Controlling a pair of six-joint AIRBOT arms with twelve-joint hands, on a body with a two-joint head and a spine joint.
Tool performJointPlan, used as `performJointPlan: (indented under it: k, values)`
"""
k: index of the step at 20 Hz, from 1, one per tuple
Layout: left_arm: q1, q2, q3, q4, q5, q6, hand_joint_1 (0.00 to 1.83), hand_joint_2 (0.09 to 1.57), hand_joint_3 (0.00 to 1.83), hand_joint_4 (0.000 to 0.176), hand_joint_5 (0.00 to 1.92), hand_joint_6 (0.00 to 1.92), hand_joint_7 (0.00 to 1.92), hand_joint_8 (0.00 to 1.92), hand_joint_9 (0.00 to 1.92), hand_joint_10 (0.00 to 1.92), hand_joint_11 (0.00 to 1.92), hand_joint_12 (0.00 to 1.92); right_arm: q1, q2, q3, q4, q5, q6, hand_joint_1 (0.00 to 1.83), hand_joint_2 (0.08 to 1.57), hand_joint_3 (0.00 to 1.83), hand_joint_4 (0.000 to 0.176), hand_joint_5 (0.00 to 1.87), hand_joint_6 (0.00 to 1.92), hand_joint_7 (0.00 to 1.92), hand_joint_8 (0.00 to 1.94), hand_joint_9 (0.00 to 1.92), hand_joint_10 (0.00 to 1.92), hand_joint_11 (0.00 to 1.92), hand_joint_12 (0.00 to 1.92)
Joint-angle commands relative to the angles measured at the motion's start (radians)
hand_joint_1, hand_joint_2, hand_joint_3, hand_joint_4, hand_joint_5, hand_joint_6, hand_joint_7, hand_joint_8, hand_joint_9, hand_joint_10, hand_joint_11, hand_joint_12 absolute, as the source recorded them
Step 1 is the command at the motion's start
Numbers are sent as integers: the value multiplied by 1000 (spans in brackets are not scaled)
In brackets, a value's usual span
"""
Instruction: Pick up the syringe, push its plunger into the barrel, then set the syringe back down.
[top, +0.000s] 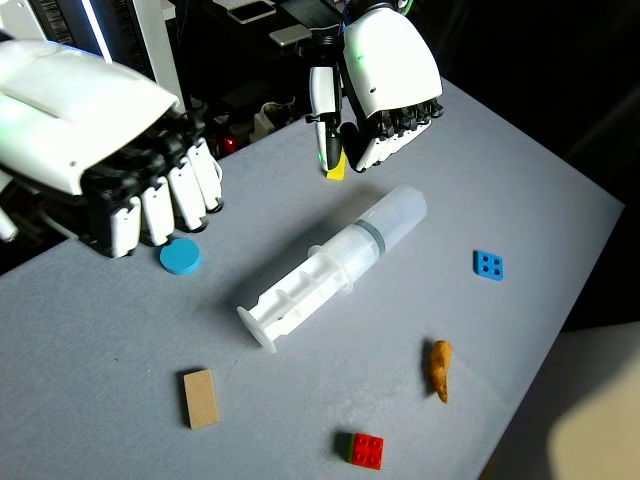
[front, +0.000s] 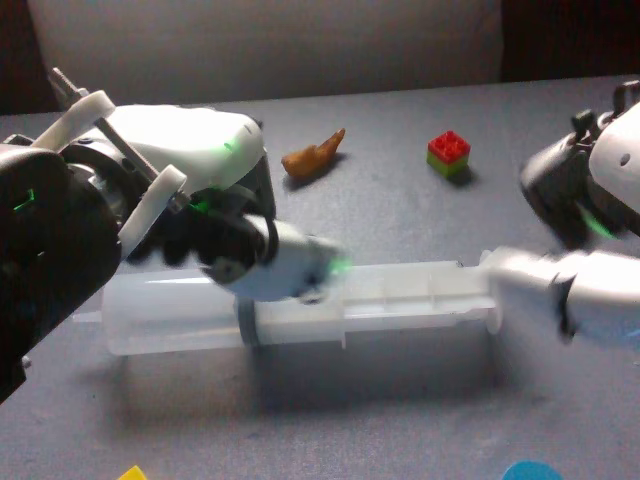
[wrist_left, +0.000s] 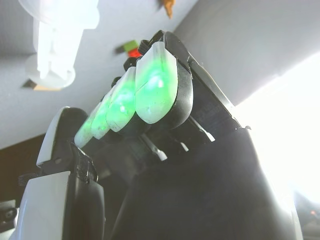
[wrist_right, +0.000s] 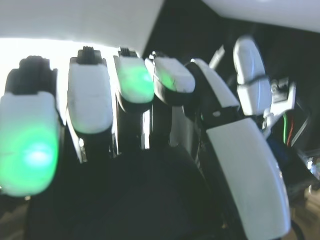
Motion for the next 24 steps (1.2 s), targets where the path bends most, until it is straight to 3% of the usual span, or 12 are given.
performJointPlan:
  k: [1,5,11,13,18,24]
  values:
    - [-8,-3,-2,74,11,-1,86,1085,16,0,20,2,3,0,0,0,0,0,7,6,-4,-56,68,0,23,965,15,0,7,2,32,4,43,5,0,202]
    - [-6,-3,-3,74,6,-1,87,1096,11,0,9,0,0,0,0,0,0,0,-23,-10,-19,-56,117,-23,44,979,8,0,10,2,38,2,47,2,0,244]
    - [23,-3,-6,94,5,17,141,1086,0,0,37,4,25,3,0,0,0,0,-49,-12,-22,67,243,37,53,981,4,0,25,3,49,2,54,1,0,283]
    - [34,-3,-7,100,6,17,136,1083,0,0,7,0,4,0,0,0,0,0,-45,-15,-24,87,298,108,46,987,3,0,22,1,41,4,42,5,0,251]
    - [62,-20,-15,110,-19,6,437,1086,0,0,23,4,21,3,4,1,0,0,-52,-19,-37,94,347,254,71,1000,3,0,42,4,56,3,63,4,0,294]
    - [85,-29,-6,128,-18,-6,771,1097,0,0,3,1,0,0,0,0,2,1,-156,-60,-37,19,406,438,81,998,1,0,34,0,46,0,58,0,0,329]
